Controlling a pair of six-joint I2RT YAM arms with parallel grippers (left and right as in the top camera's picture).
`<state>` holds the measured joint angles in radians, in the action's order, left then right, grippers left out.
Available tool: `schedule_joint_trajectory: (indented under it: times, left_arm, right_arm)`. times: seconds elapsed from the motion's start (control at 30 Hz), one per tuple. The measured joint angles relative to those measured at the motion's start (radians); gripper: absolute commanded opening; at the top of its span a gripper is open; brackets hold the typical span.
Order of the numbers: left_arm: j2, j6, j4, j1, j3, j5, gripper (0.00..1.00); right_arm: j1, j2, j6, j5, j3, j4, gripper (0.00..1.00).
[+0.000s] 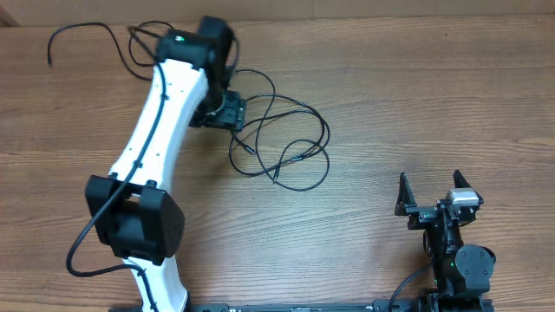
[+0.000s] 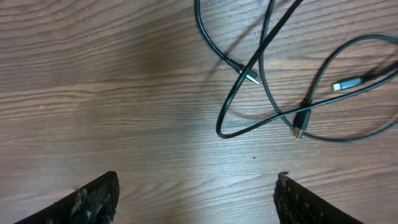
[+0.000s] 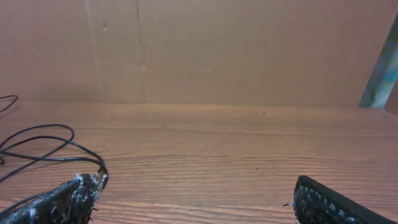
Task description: Untangle cables
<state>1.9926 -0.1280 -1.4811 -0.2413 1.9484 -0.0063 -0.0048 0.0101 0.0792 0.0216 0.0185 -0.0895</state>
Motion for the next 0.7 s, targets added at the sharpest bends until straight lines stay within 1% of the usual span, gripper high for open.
schedule_joint_trajectory:
  times: [0.1, 0.2, 0.3, 0.37, 0.43, 0.5, 0.53, 0.63, 0.7]
  left_arm:
    - [0.0, 0.029, 0.035, 0.01, -0.024, 0.042, 0.73]
    - [0.0, 0.035, 0.106, 0.003, -0.087, 0.072, 0.72]
    - [0.0, 0.034, 0.188, -0.006, -0.172, 0.089, 0.63]
    - [0.001, 0.042, 0.235, -0.008, -0.225, 0.095, 0.62]
    - [0.003, 0.046, 0.287, -0.008, -0.276, 0.097, 0.57]
    - [0.005, 0.05, 0.341, -0.008, -0.317, 0.1, 0.49]
    - [0.005, 0.051, 0.36, -0.008, -0.334, 0.1, 0.47]
    - [0.005, 0.056, 0.406, -0.008, -0.38, 0.1, 0.36]
    - [0.005, 0.052, 0.426, -0.008, -0.387, 0.1, 0.26]
  right_arm:
    - [0.0, 0.0, 0.0, 0.0, 0.0, -0.001, 1.0]
    - [0.0, 0.0, 0.0, 0.0, 0.0, 0.0, 1.0]
    - [0.0, 0.0, 0.0, 0.0, 0.0, 0.0, 1.0]
    - [0.0, 0.0, 0.0, 0.0, 0.0, 0.0, 1.0]
    - [0.0, 0.0, 0.0, 0.0, 0.0, -0.001, 1.0]
    - [0.0, 0.0, 0.0, 0.0, 0.0, -0.001, 1.0]
    - [0.0, 0.0, -0.001, 0.0, 0.0, 0.0, 1.0]
    - [0.0, 0.0, 0.0, 0.0, 0.0, -0.001, 1.0]
    - [0.0, 0.0, -0.001, 0.0, 0.0, -0.001, 1.0]
